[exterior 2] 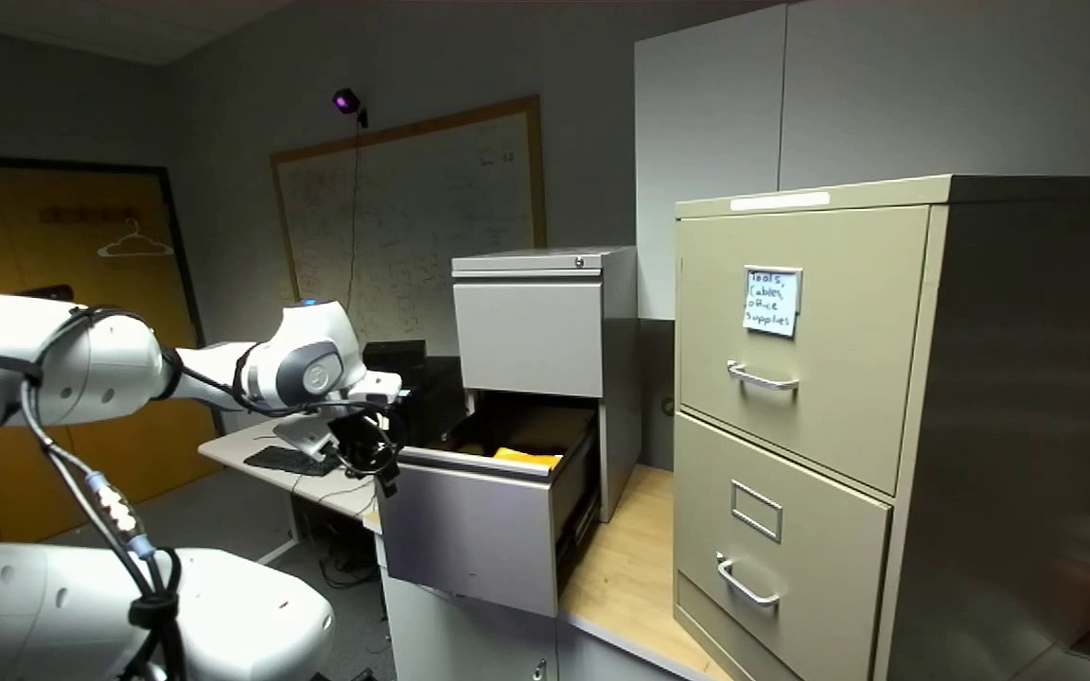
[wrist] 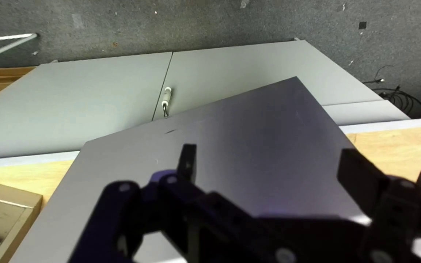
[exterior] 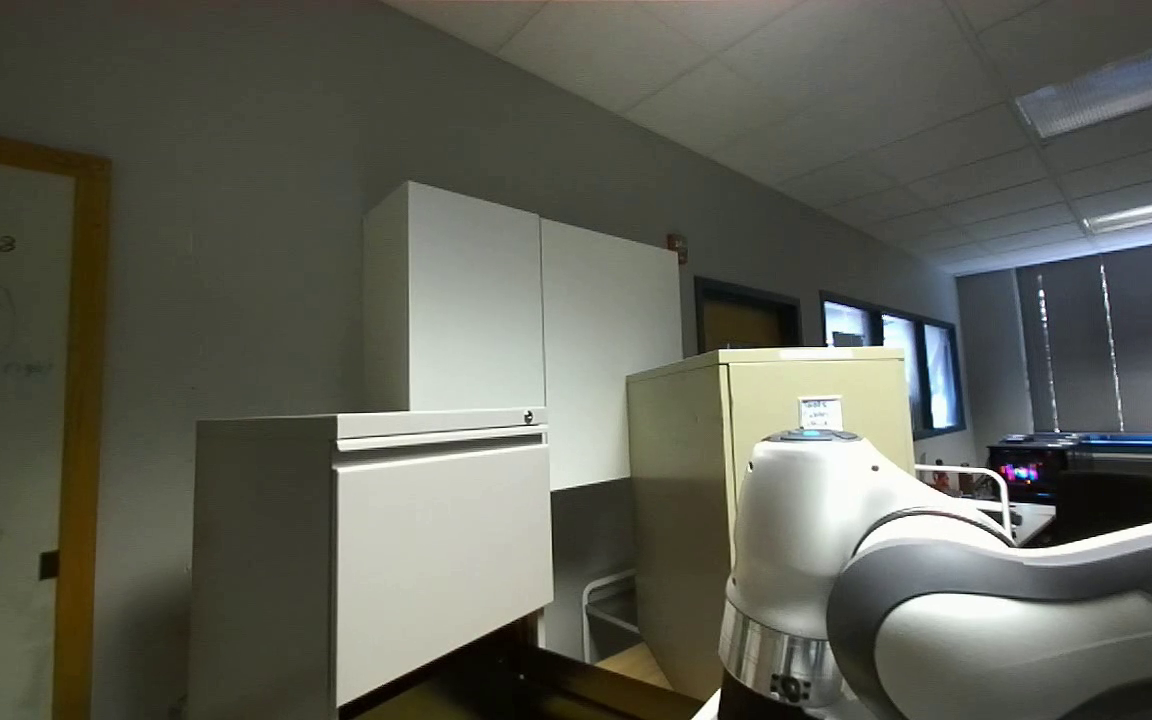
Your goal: Close the bottom drawer of the cabinet to the left.
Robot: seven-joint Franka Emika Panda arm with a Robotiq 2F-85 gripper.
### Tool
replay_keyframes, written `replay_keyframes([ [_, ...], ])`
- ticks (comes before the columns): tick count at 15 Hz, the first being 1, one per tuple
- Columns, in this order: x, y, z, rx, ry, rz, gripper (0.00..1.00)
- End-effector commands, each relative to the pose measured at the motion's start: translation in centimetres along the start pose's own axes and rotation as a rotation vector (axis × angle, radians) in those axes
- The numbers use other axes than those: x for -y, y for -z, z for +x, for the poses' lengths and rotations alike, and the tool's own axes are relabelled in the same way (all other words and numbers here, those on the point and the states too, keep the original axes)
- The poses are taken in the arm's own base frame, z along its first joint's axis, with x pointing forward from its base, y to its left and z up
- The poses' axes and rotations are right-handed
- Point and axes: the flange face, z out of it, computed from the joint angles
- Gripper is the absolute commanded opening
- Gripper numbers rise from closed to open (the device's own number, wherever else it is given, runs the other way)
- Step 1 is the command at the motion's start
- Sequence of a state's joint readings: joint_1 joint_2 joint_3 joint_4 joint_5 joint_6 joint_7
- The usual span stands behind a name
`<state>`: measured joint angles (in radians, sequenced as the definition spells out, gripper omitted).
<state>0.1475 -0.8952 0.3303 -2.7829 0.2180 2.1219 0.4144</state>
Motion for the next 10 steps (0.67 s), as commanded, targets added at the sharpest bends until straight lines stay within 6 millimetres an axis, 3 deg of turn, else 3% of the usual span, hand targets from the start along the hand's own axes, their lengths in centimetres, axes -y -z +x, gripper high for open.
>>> replay_keyframes([
  [1,1.1,-0.1,0.1,-0.042,-0.040,-0.016,0.75],
  [2,1.0,-0.3,0.1,-0.043,-0.047,-0.022,0.75],
  [10,-2.6,-0.4,1.1,-0.002,-0.180,-0.085,0.14],
])
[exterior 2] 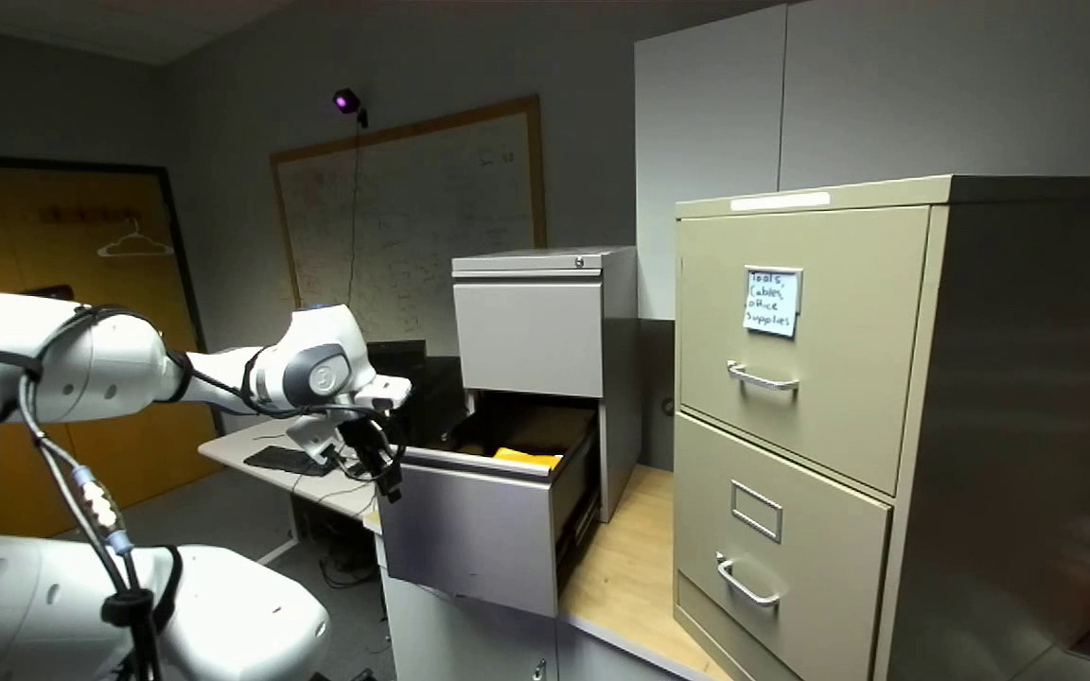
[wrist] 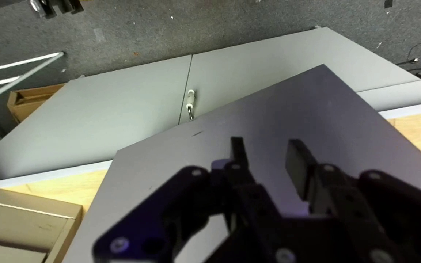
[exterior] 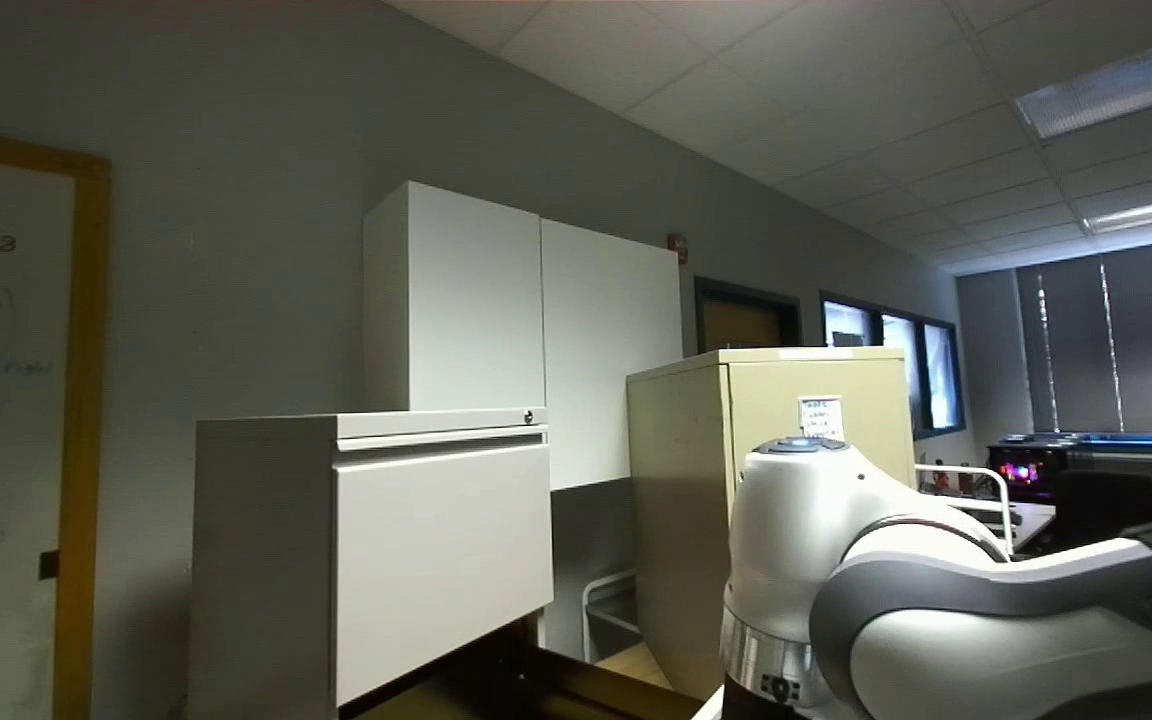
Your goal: Close the bottom drawer of the cabinet to the left.
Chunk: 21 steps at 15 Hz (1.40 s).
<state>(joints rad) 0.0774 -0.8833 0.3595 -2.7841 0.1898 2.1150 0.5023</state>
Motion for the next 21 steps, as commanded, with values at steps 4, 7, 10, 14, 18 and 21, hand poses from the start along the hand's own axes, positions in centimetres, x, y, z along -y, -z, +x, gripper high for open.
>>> replay_keyframes([
  [4,-2.6,1.9,2.6,-0.125,-0.084,0.017,0.00],
  [7,-3.4,3.0,4.7,-0.248,-0.094,0.059,0.00],
  [10,-3.9,3.3,6.3,-0.323,-0.114,0.107,0.00],
  [14,-4.5,2.8,7.5,-0.344,-0.153,0.143,0.00],
  [18,-6.0,4.6,7.0,-0.364,-0.196,0.122,0.00],
  [21,-7.1,7.3,6.0,-0.418,-0.226,0.095,0.00],
])
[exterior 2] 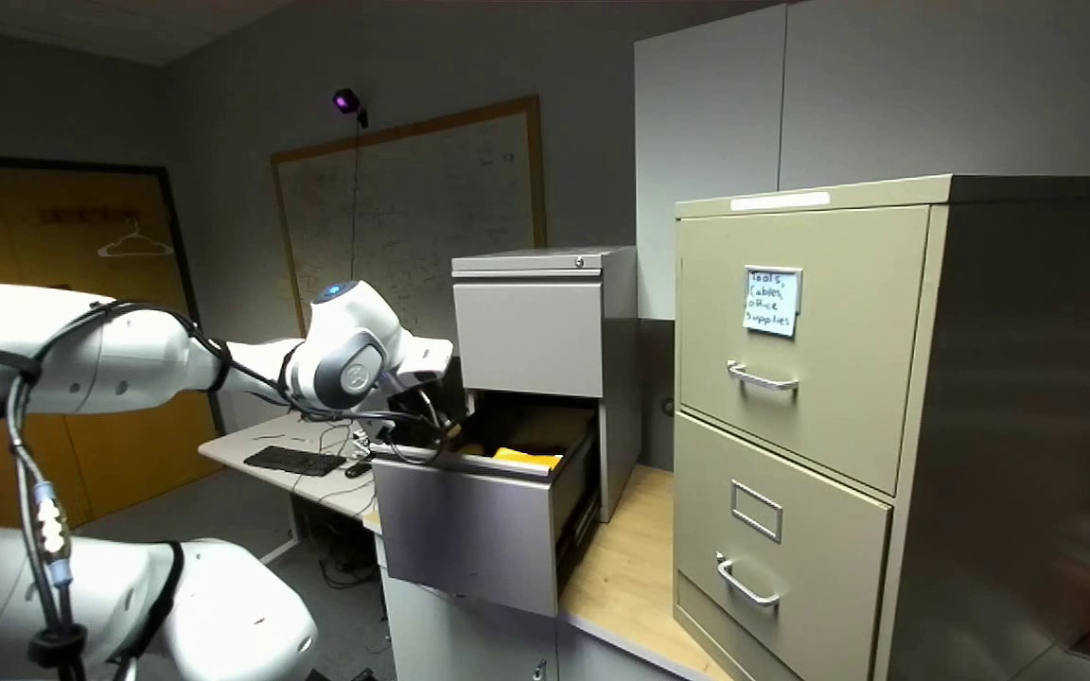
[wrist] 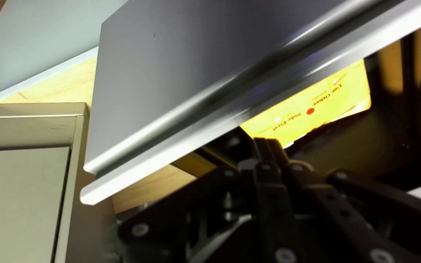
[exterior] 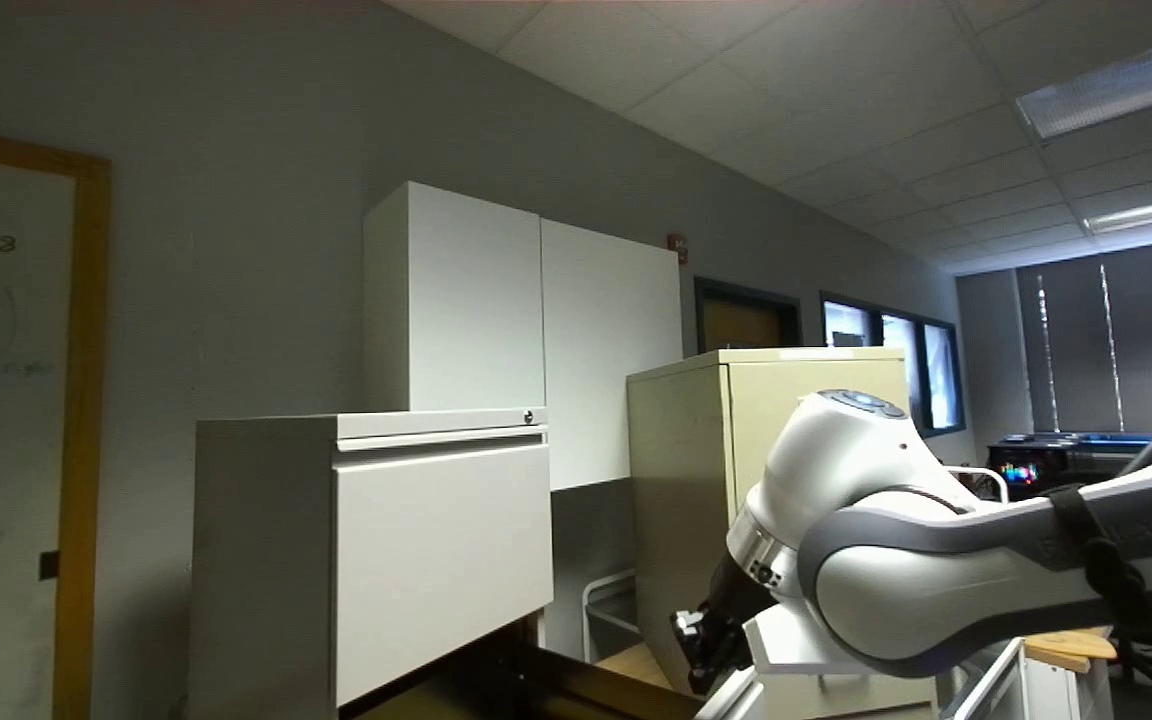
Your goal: Close the bottom drawer of the cabinet to the left.
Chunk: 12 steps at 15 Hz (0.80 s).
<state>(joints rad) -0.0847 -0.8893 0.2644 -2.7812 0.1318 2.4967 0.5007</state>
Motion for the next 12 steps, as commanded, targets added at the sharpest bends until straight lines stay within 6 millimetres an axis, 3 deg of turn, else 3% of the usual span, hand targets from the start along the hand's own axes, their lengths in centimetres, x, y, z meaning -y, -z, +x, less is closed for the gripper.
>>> replay_keyframes([
  [1,-1.4,4.2,0.1,-0.070,-0.031,-0.041,0.00],
  [5,-3.2,5.5,0.3,-0.064,-0.073,-0.064,0.00],
  [7,-3.6,4.8,0.4,-0.033,-0.085,-0.066,0.00],
  [9,-4.2,3.3,0.5,0.015,-0.085,-0.076,0.00],
  [12,-5.3,-0.8,0.4,0.126,-0.077,-0.114,0.00],
])
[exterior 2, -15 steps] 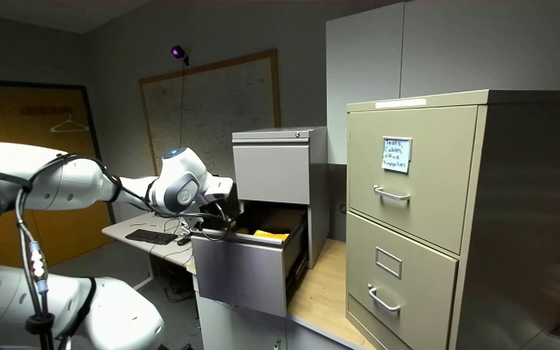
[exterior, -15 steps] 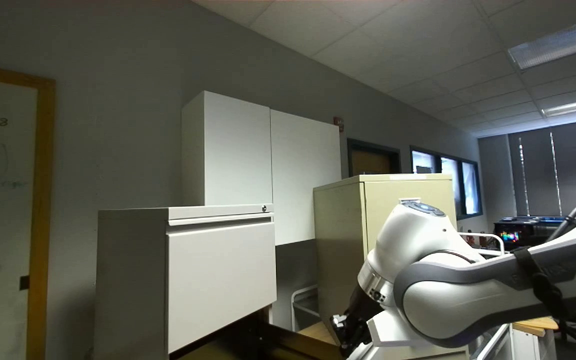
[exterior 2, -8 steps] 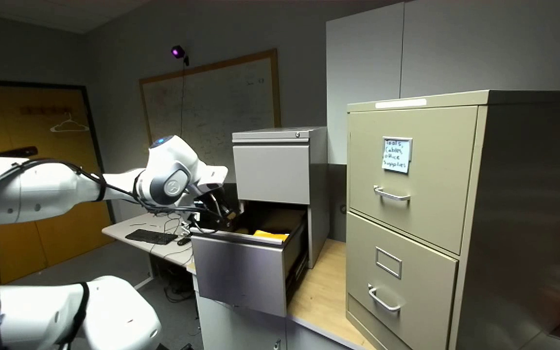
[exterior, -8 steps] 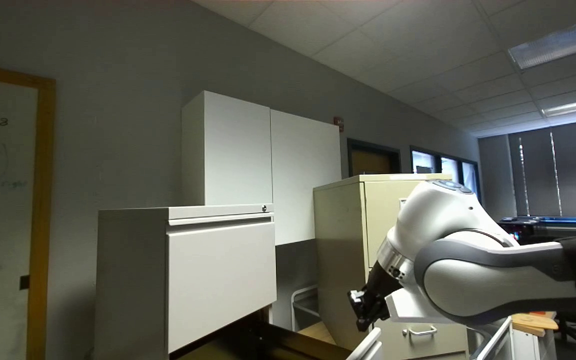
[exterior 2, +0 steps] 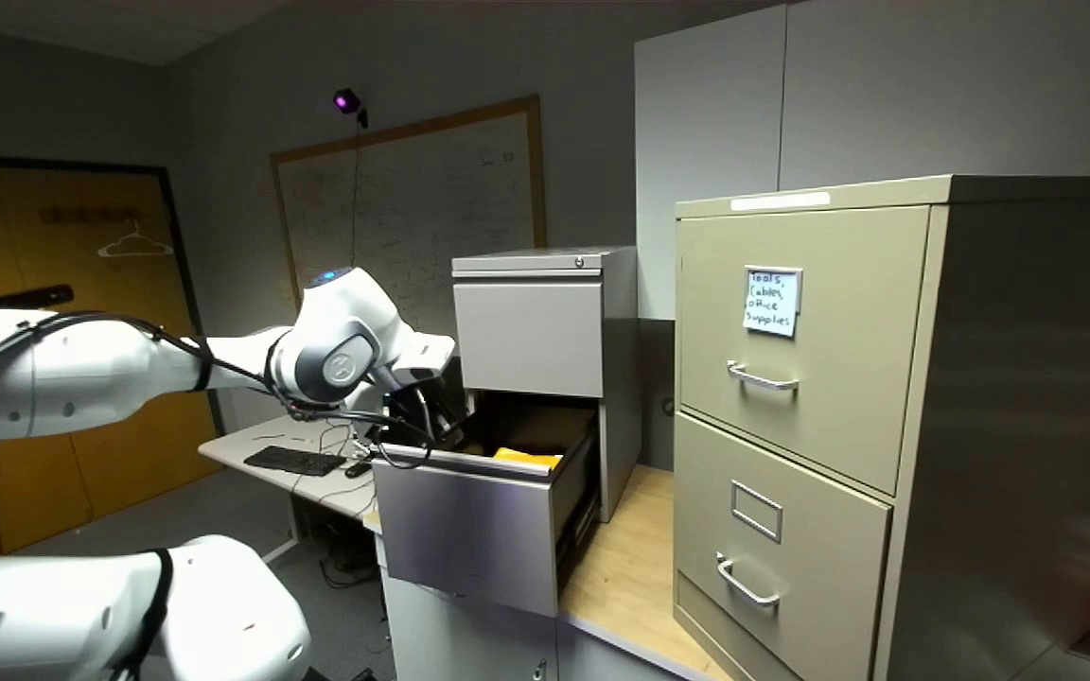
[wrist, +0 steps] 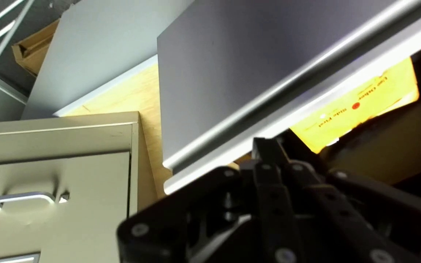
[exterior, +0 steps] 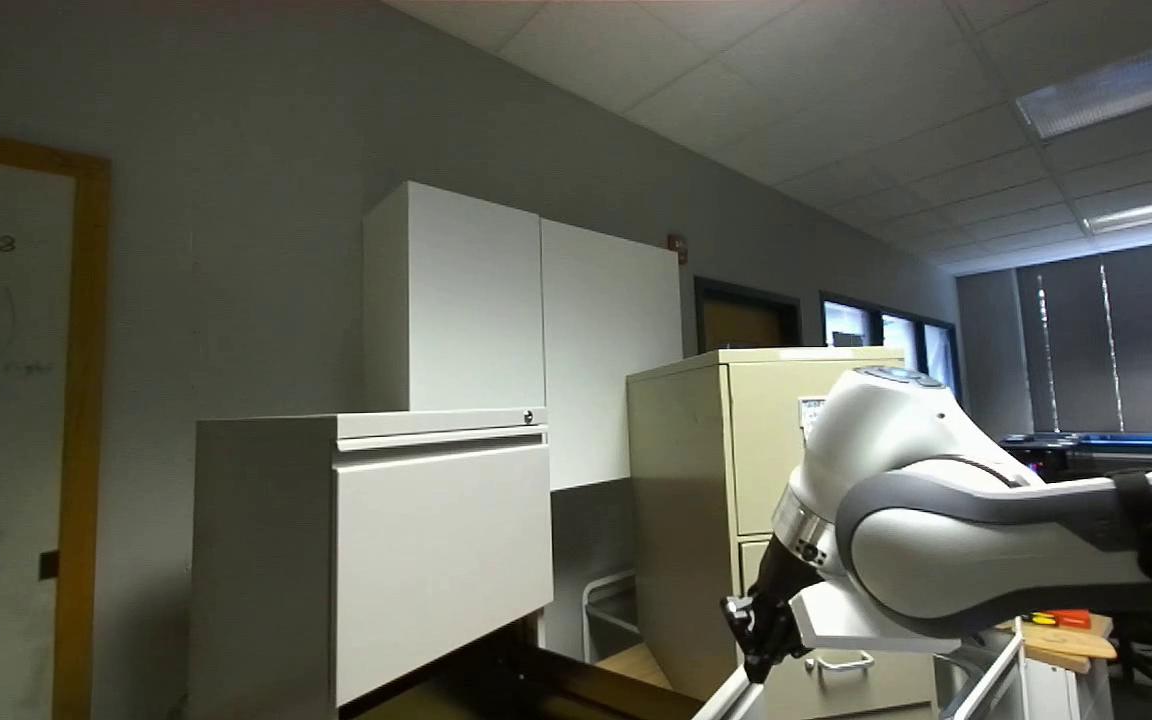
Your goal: Close the bottom drawer of the cabinet to the left.
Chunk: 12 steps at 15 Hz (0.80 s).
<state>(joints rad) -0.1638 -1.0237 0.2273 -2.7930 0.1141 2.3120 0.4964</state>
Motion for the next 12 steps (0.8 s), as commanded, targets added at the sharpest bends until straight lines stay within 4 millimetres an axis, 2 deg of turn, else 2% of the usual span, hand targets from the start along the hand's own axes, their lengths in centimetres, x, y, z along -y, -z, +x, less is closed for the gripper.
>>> replay_keyframes([
  [1,-1.0,-4.9,0.5,0.122,0.012,-0.043,0.00],
  [4,-1.5,-9.0,0.2,0.206,0.017,-0.083,0.00],
  [7,-1.5,-12.1,-0.3,0.250,0.031,-0.109,0.00],
  [10,-0.2,-13.5,0.5,0.209,0.063,-0.108,0.00],
  [12,1.0,-13.6,1.4,0.173,0.085,-0.082,0.00],
])
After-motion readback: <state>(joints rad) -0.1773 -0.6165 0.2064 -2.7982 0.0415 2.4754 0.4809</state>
